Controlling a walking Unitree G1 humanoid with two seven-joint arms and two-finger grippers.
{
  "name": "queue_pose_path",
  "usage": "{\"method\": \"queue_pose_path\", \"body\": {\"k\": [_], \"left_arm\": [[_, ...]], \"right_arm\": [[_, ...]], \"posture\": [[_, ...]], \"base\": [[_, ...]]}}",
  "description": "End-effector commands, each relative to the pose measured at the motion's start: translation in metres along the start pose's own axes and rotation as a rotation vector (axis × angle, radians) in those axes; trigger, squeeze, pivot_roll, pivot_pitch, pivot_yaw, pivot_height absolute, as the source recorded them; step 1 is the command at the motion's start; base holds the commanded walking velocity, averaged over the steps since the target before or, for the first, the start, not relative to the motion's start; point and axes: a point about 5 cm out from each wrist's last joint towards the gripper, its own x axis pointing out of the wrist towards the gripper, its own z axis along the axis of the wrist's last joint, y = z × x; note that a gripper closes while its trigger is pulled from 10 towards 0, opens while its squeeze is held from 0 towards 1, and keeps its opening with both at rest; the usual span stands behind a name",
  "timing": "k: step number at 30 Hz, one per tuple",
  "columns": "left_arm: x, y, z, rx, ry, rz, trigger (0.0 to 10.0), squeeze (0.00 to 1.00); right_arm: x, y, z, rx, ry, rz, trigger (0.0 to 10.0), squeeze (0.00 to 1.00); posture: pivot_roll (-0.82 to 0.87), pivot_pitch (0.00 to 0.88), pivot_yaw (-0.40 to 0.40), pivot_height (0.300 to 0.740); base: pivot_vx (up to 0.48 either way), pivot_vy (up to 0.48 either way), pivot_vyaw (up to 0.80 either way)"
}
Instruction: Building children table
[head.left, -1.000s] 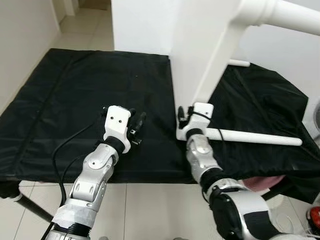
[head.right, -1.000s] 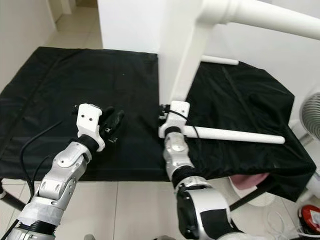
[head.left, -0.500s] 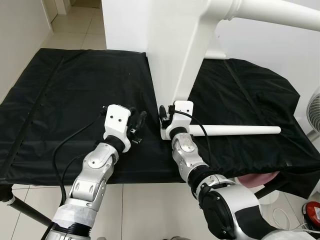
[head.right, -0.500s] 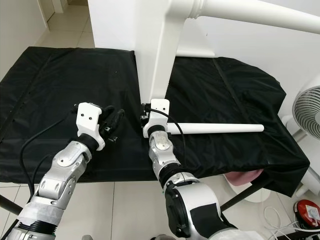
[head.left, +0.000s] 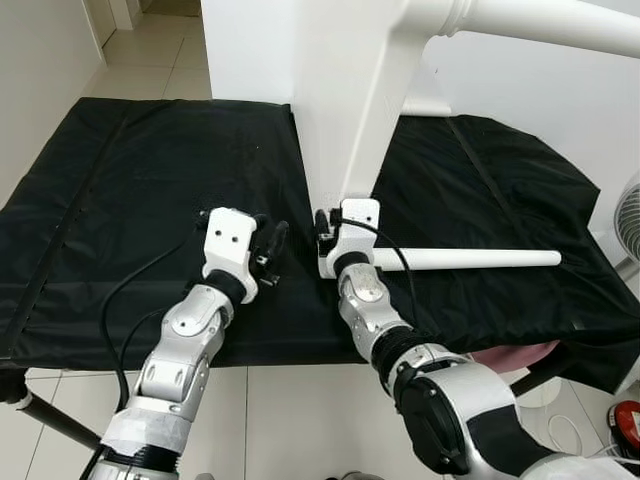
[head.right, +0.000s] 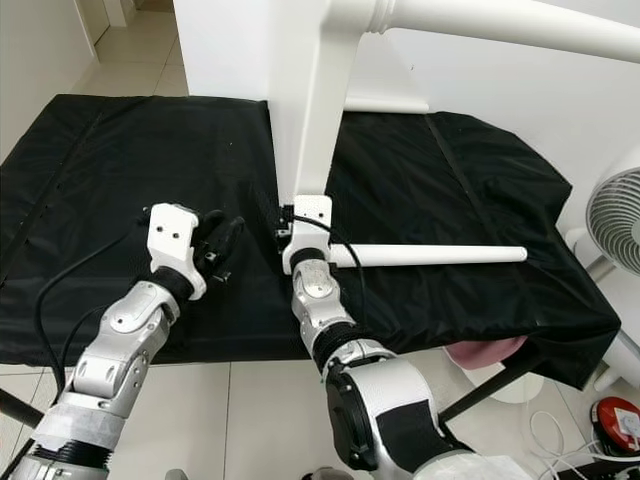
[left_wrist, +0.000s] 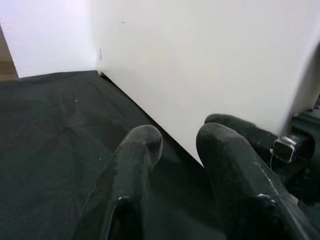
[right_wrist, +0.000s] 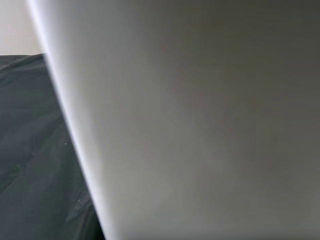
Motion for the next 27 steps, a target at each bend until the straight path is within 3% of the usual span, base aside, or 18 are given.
{"method": "queue_pose_path", "body": {"k": [1,7,8,9,10,11,18,19,27], "left_arm": [[-0.001,-0.002,0.0,-0.01,0.005,-0.017,10.0,0.0],[-0.001,-0.004,0.003,-0.031,-0.013,-0.02,10.0,0.0],[-0.001,-0.005,0.004,-0.034,-0.016,-0.023,10.0,0.0],[-0.001,-0.006,0.004,-0.035,-0.016,-0.026,10.0,0.0],[-0.001,-0.006,0.004,-0.035,-0.016,-0.026,10.0,0.0],[-0.001,-0.006,0.004,-0.036,-0.015,-0.028,10.0,0.0],[-0.001,-0.009,0.002,-0.044,-0.007,-0.034,10.0,0.0],[-0.002,-0.01,0.001,-0.045,-0.005,-0.036,10.0,0.0],[-0.003,-0.011,0.0,-0.05,-0.002,-0.038,10.0,0.0]], "right_arm": [[-0.008,0.072,0.011,0.055,-0.022,0.193,0.0,0.0],[-0.01,0.078,0.012,0.059,-0.033,0.207,0.0,0.0],[-0.01,0.077,0.01,0.058,-0.027,0.208,10.0,0.0],[-0.011,0.075,0.008,0.054,-0.026,0.207,10.0,0.14],[-0.011,0.075,0.008,0.054,-0.026,0.207,10.0,0.14],[-0.011,0.073,0.007,0.05,-0.027,0.205,10.0,1.0],[-0.012,0.062,0.005,0.016,-0.055,0.189,10.0,1.0],[-0.013,0.059,0.004,0.006,-0.063,0.19,10.0,0.0],[-0.016,0.046,0.0,-0.014,-0.104,0.192,10.0,0.0]], "posture": [[0.05,0.0,-0.049,0.74],[0.05,0.0,-0.051,0.74],[0.04,0.0,-0.053,0.74],[0.04,0.0,-0.052,0.74],[0.04,0.0,-0.052,0.74],[0.04,0.0,-0.053,0.74],[0.04,0.0,-0.052,0.74],[0.04,0.0,-0.053,0.74],[0.04,0.0,-0.058,0.74]], "base": [[0.0,0.0,0.0],[0.0,0.0,0.0],[0.0,0.0,0.0],[0.0,0.0,0.0],[0.0,0.0,0.0],[0.0,0.0,0.0],[0.0,0.0,0.0],[0.0,0.0,0.0],[0.0,0.0,0.0]]}}
